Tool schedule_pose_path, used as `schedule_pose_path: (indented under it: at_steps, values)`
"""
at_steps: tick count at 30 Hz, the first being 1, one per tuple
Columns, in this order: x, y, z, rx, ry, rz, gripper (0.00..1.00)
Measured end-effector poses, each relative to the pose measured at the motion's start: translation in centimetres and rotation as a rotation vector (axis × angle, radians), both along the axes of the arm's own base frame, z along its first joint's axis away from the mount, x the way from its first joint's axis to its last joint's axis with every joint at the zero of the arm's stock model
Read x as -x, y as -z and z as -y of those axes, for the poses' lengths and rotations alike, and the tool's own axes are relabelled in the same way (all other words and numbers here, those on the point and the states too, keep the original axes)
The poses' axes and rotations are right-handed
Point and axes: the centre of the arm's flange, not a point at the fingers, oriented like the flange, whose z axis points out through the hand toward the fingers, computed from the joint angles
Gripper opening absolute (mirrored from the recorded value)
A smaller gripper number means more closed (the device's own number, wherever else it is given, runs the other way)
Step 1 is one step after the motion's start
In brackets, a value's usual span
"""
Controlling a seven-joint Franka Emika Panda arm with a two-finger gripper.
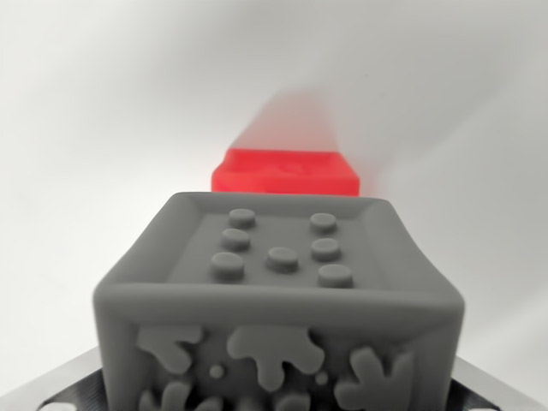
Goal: Destack cube
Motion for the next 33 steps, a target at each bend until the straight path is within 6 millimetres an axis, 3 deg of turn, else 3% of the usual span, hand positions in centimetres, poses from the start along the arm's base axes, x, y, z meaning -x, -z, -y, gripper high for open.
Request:
schedule_pose_path:
  at_steps: [22, 33]
  values:
    - [0.1, -6.3, 0.0, -0.005, -0.003, 0.005, 0.00]
    - [0.5, -5.7, 0.7, -0.003, -0.070, -0.005, 0.00]
